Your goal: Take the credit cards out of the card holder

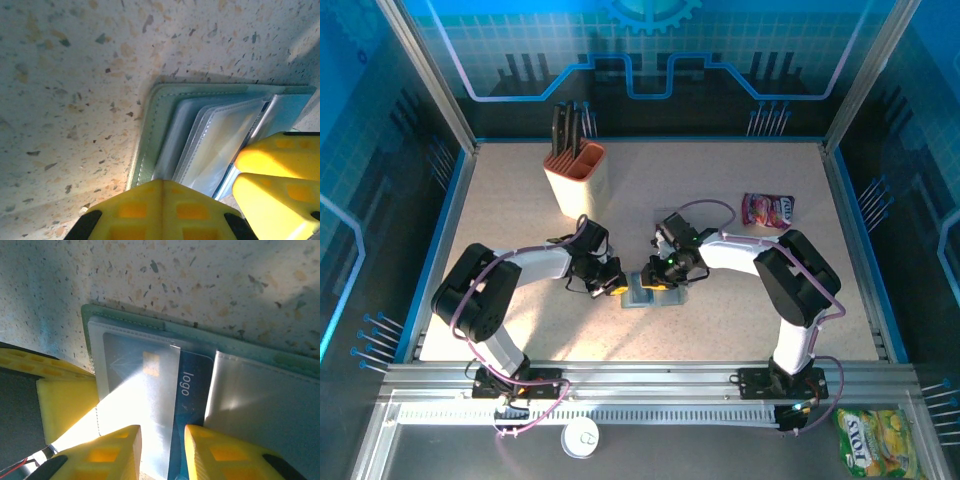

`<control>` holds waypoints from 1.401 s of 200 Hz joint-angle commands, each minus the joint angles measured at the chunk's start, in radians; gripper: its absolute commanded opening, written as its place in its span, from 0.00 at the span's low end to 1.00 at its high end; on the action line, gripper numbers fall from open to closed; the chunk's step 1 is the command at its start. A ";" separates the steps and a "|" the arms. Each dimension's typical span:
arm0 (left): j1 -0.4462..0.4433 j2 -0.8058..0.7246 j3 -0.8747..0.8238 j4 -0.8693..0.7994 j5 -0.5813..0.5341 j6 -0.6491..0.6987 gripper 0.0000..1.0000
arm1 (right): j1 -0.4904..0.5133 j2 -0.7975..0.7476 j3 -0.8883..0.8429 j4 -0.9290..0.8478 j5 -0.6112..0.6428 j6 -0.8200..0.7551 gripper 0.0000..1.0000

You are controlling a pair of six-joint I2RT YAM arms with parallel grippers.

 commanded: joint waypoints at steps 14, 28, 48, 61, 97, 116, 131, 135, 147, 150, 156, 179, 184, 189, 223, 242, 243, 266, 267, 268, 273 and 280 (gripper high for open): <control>0.010 0.002 0.006 -0.019 0.010 0.017 0.00 | 0.013 -0.027 0.020 -0.051 0.029 -0.020 0.31; 0.010 -0.005 0.011 -0.023 0.010 0.017 0.00 | 0.014 -0.025 0.020 -0.055 0.031 -0.023 0.31; 0.011 -0.022 0.019 -0.035 0.011 0.018 0.00 | 0.014 -0.032 0.021 -0.052 0.027 -0.021 0.31; 0.011 -0.035 0.024 -0.045 0.009 0.019 0.00 | 0.014 -0.038 0.020 -0.046 0.027 -0.020 0.31; 0.009 -0.053 0.045 -0.064 0.015 0.018 0.00 | 0.011 -0.057 0.016 -0.035 0.017 -0.014 0.31; 0.008 -0.055 0.053 -0.067 0.016 0.013 0.00 | 0.007 -0.065 0.011 -0.026 0.013 -0.011 0.31; 0.006 -0.049 0.059 -0.065 0.023 0.010 0.00 | 0.001 -0.069 0.003 -0.017 0.008 -0.007 0.31; 0.004 -0.047 0.061 -0.064 0.026 0.009 0.00 | 0.000 -0.070 0.000 -0.013 0.006 -0.006 0.31; -0.003 -0.033 0.066 -0.055 0.038 0.005 0.00 | -0.004 -0.071 -0.006 -0.005 0.000 -0.002 0.31; -0.005 -0.029 0.069 -0.054 0.040 0.005 0.00 | -0.005 -0.072 -0.008 -0.003 -0.002 -0.001 0.31; -0.010 -0.021 0.073 -0.054 0.041 0.004 0.00 | -0.007 -0.071 -0.012 0.001 -0.004 0.000 0.31; -0.029 0.005 0.079 -0.060 0.036 0.007 0.00 | -0.012 -0.071 -0.019 0.007 -0.008 0.002 0.31; -0.029 0.009 0.078 -0.058 0.035 0.007 0.00 | -0.014 -0.071 -0.022 0.008 -0.009 0.001 0.31; -0.031 0.013 0.076 -0.058 0.034 0.007 0.00 | -0.015 -0.070 -0.023 0.009 -0.010 0.001 0.31; -0.032 0.039 0.064 -0.043 0.043 0.006 0.00 | -0.020 -0.068 -0.030 0.016 -0.017 0.003 0.31; -0.031 0.049 0.057 -0.043 0.039 0.007 0.00 | -0.024 -0.063 -0.036 0.023 -0.020 0.006 0.32; -0.031 0.050 0.056 -0.043 0.039 0.007 0.00 | -0.023 -0.062 -0.036 0.023 -0.020 0.006 0.32; -0.031 0.061 0.051 -0.047 0.034 0.010 0.00 | -0.024 -0.048 -0.042 0.035 -0.035 0.012 0.32; -0.031 0.061 0.051 -0.047 0.033 0.010 0.00 | -0.024 -0.048 -0.042 0.036 -0.034 0.012 0.32; -0.031 0.062 0.051 -0.047 0.032 0.011 0.00 | -0.024 -0.048 -0.043 0.037 -0.036 0.012 0.32; -0.031 0.064 0.051 -0.051 0.031 0.011 0.00 | -0.024 -0.045 -0.045 0.042 -0.039 0.013 0.32; -0.031 0.066 0.051 -0.056 0.028 0.013 0.00 | -0.024 -0.042 -0.048 0.046 -0.042 0.017 0.32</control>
